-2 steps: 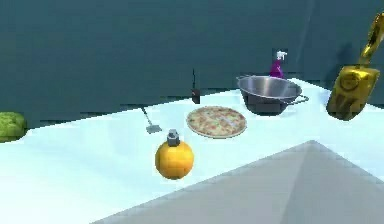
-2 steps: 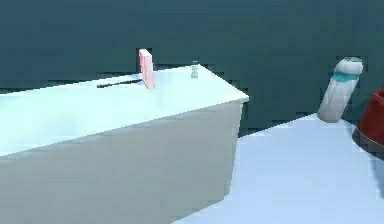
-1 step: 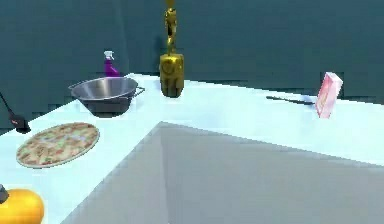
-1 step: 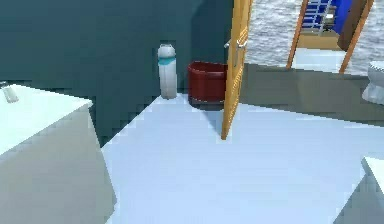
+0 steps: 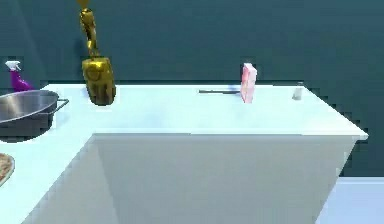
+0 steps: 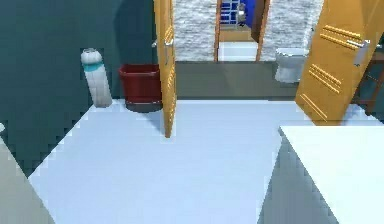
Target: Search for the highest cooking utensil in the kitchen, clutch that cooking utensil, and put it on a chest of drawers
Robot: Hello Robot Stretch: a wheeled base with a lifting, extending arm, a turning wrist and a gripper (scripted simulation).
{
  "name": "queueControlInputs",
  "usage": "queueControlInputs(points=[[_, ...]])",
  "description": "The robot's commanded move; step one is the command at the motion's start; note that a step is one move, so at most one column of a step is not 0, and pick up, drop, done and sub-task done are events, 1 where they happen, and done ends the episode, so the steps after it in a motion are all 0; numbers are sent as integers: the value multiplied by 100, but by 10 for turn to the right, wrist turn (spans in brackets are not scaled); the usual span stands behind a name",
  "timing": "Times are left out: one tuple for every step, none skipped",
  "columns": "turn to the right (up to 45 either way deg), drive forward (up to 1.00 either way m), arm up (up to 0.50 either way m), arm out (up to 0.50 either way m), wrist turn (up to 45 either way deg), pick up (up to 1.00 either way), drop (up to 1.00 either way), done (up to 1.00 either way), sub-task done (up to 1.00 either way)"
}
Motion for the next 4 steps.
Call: queueControlInputs(points=[[0, 15, 0, 0, 0, 0, 0, 0, 0], [-450, 0, 0, 0, 0, 0, 0, 0, 0], [-450, 0, 0, 0, 0, 0, 0, 0, 0], [-420, 0, 0, 0, 0, 0, 0, 0, 0]])
